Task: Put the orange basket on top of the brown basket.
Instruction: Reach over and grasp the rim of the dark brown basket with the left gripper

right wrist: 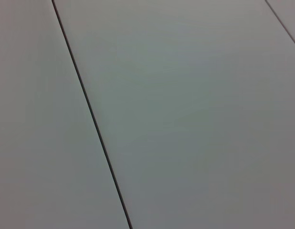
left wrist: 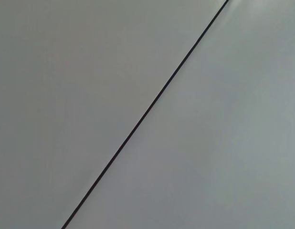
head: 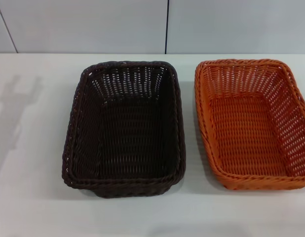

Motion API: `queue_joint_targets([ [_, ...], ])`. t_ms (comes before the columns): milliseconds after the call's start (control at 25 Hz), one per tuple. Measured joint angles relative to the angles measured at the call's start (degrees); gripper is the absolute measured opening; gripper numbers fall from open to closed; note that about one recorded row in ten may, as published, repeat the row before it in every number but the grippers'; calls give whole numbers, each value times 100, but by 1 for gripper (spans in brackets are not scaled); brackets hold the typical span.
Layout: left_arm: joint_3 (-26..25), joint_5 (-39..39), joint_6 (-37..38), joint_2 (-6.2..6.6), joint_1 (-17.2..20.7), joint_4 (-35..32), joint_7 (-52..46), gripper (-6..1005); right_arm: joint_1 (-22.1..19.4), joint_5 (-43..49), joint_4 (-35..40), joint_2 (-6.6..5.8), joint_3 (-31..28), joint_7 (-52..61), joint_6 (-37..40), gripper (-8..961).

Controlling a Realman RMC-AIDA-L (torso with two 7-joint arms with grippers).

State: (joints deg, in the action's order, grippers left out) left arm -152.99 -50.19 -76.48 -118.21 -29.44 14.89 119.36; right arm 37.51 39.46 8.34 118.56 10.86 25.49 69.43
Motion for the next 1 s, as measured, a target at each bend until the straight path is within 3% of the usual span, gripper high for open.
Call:
queue_joint_targets([
  [1000,-7,0,23,9,-34,-5,18,841,19,0,-16,-9,-41,0,-159,579],
])
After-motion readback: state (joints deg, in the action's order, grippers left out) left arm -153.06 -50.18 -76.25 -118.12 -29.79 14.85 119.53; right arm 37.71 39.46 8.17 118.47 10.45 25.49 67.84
